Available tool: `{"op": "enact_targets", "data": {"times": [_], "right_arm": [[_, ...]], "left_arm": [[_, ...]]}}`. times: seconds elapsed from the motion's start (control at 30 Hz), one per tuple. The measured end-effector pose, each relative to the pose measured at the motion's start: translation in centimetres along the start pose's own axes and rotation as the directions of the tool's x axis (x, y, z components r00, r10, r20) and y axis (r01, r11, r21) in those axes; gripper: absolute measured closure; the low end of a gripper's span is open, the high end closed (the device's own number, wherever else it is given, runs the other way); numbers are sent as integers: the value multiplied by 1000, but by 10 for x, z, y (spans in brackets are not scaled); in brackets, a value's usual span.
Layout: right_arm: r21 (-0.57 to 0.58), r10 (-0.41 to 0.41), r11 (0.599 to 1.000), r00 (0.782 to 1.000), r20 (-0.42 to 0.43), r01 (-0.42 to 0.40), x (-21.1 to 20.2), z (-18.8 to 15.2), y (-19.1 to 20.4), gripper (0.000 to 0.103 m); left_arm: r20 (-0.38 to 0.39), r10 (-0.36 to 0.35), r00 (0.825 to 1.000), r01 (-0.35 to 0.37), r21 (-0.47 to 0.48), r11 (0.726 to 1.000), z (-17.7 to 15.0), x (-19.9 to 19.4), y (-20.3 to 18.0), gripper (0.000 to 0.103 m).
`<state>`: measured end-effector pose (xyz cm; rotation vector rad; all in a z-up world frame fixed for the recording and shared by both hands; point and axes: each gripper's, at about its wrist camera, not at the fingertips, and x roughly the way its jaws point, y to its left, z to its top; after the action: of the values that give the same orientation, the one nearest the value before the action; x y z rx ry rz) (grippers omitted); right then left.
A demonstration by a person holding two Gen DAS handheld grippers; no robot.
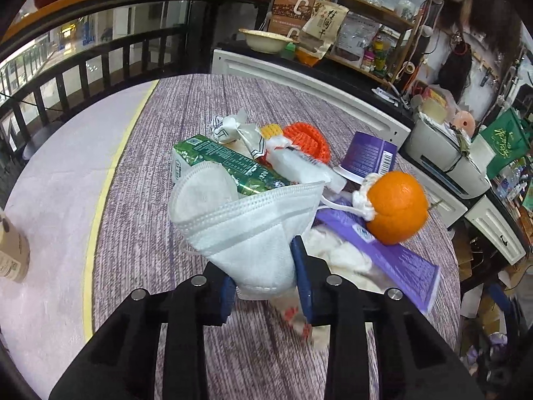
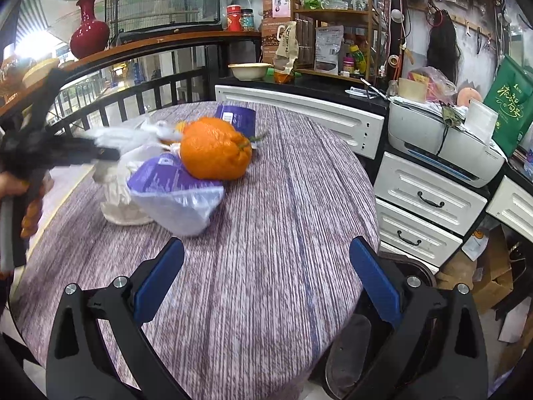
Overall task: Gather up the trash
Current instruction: 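Lift the white mask with the left gripper while the right gripper grasps white tissue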
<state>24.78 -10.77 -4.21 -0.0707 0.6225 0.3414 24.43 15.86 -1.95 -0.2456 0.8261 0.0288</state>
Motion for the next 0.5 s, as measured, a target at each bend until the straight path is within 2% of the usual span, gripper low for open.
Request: {"op": "enact_targets", "data": {"times": [0.1, 0.2, 0.33, 0.5], "right_arm": [[22, 26, 999, 1000, 4, -26, 8, 11, 1, 5], [47, 44, 998, 999, 4, -44, 19, 23, 1, 5], [82, 83, 993, 997, 3, -83, 37, 39, 2, 5], [92, 29, 995, 999, -25, -26, 70, 58, 3, 5]], "left_arm": [[34, -22, 999, 21, 27, 999, -13, -21, 2, 74], [126, 4, 992, -17, 102, 995, -32, -49, -2, 74], [170, -10, 985, -14, 139, 990, -54, -71, -3, 74], [193, -8, 981, -20, 141, 990, -77, -80, -2, 74]]}}
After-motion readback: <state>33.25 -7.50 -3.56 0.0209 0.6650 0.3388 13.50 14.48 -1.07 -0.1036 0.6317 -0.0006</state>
